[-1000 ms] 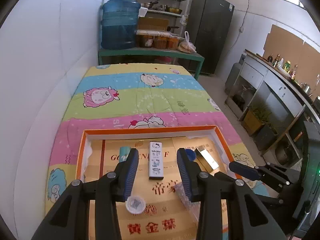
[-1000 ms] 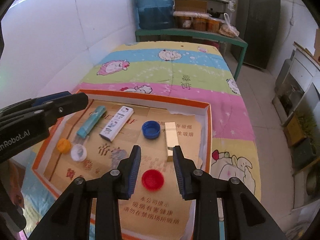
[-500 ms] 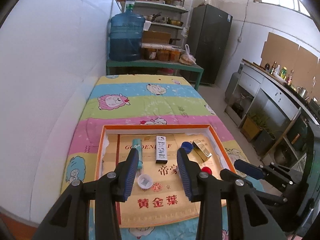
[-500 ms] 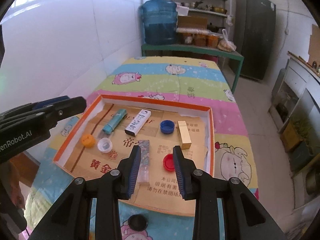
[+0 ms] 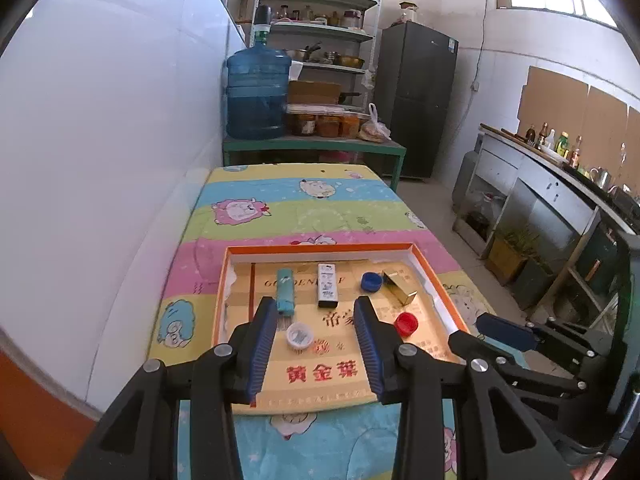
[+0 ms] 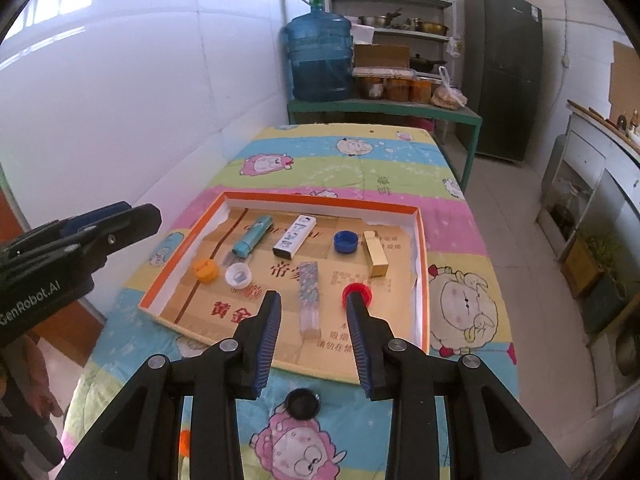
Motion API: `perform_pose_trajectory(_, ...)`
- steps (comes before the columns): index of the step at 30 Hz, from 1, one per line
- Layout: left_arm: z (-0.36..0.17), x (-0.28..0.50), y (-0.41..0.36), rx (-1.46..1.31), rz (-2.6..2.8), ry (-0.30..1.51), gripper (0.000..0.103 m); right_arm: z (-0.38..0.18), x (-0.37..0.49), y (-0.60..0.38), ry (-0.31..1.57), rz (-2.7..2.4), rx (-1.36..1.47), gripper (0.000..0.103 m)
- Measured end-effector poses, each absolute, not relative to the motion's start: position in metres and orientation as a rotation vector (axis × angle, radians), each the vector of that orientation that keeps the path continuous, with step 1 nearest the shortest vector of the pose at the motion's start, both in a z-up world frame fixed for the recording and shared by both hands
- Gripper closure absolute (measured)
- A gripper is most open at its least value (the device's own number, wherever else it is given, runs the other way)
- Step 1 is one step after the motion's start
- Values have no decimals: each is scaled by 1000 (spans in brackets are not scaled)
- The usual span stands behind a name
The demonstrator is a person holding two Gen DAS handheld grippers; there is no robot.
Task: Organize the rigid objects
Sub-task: 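Move both tools back toward the orange and black caps on the quilt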
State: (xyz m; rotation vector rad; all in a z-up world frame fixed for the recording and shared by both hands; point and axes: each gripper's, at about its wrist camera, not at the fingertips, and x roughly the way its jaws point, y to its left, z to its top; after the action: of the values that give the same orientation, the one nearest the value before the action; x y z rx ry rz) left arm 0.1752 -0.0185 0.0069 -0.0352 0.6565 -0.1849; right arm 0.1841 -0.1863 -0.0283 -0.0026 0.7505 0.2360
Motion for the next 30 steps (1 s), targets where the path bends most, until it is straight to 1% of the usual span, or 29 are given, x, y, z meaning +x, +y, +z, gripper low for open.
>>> perform_pose_trajectory(18,4,129,-15,-33,-167,636,63,-23,136,-180,708,231,3,68)
perform_pose_trajectory(20,1,126,-14,-31,-167,638,63,-24,133,-179,705,227,1,66)
perform_pose_trajectory(22,-1,123,-12,-37,-169,637,63,-26,130,-179,705,224,0,55)
perform_pose_trajectory(30,-16,112,-5,-52,-170,640,63,-38,122,-180,721,212,1,54)
